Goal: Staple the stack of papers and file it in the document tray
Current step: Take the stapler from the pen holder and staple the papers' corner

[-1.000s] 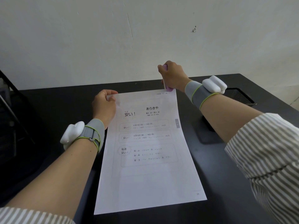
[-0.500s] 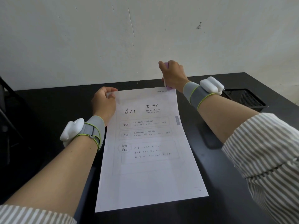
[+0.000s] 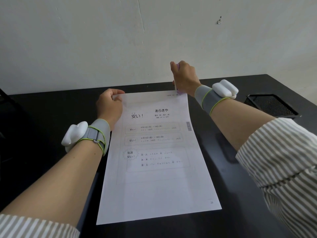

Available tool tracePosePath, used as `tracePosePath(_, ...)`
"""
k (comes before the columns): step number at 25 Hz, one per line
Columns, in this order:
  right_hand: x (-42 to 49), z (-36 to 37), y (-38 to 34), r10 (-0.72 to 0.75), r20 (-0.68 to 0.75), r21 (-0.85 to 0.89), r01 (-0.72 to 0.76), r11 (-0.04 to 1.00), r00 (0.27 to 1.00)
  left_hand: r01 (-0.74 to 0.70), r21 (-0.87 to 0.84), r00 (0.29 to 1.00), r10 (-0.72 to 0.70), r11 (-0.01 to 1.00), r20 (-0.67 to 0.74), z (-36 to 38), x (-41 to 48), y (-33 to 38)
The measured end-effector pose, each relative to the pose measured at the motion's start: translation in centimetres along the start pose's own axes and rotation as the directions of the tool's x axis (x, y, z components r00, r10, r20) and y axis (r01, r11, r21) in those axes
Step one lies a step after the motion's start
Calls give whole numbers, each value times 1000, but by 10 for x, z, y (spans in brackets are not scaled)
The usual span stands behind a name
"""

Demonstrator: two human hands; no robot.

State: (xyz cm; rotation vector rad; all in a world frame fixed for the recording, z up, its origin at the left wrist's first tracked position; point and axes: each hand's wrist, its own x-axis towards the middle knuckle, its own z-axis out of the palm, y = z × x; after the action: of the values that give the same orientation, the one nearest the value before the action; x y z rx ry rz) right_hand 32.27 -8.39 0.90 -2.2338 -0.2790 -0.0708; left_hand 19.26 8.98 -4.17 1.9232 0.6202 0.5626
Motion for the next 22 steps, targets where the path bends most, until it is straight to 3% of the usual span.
tracePosePath(15, 3, 11, 13, -29, -99, 51, 34, 998, 995, -23, 39, 1000, 22, 999, 22, -2, 5, -4)
tracePosePath(22, 5, 8, 12, -34, -54, 12, 35, 999, 998, -13, 29, 999, 12, 999, 35, -2, 6, -5)
